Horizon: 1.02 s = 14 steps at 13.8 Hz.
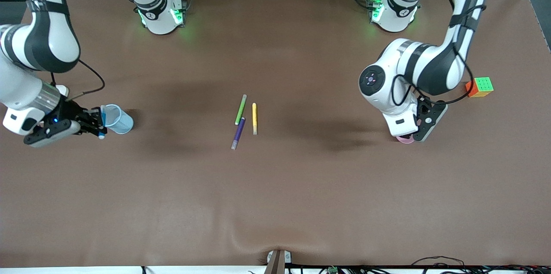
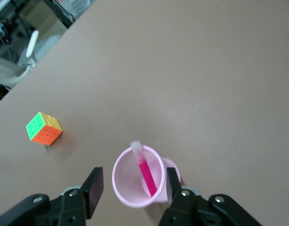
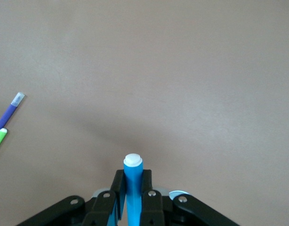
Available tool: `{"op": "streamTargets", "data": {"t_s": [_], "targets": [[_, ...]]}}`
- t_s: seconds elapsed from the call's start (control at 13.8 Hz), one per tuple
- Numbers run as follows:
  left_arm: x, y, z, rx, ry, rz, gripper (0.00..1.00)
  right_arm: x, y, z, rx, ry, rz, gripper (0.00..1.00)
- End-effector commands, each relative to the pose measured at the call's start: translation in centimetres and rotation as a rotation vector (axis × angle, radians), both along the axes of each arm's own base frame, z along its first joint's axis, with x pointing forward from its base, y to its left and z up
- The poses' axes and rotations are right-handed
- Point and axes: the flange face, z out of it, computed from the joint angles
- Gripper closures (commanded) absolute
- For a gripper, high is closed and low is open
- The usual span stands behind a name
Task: Place pink and blue markers in matching cups
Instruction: 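Release the pink marker and raise the left gripper while the right gripper drops blue marker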
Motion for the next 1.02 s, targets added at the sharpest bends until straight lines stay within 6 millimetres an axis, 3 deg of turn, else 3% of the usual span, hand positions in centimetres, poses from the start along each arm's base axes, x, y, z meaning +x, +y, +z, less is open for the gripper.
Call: {"op": "streamTargets", "data": {"t_s": [0.0,0.22,0.29,0.65,0.73,0.87,0.94], "targets": [[0.0,1.1,4.4,-0.098,0.072,-0.018,0.38,-3.0,-4.8,-2.0,0.115,-0.097,0.064,1.00],[0.6,3.1,8.8,-0.208,0.155,-0.041,0.37,-5.0,-9.5,-3.4,0.162,-0.173,0.139,1.00],[0.7,3.9,10.1,-0.252,0.188,-0.058,0.36,-5.2,-9.9,-3.6,0.172,-0.184,0.153,1.00],[0.1,8.4,15.7,-0.437,0.271,-0.178,0.30,-5.6,-9.6,-5.8,0.191,-0.223,0.169,1.00],[-0.4,8.7,16.6,-0.457,0.297,-0.234,0.23,-5.7,-9.6,-6.5,0.199,-0.221,0.177,1.00],[-1.2,9.4,19.1,-0.514,0.306,-0.331,0.18,-5.6,-9.6,-8.1,0.221,-0.220,0.186,1.00],[-1.3,10.7,20.2,-0.544,0.301,-0.367,0.15,-5.6,-9.5,-9.1,0.243,-0.224,0.180,1.00]]}}
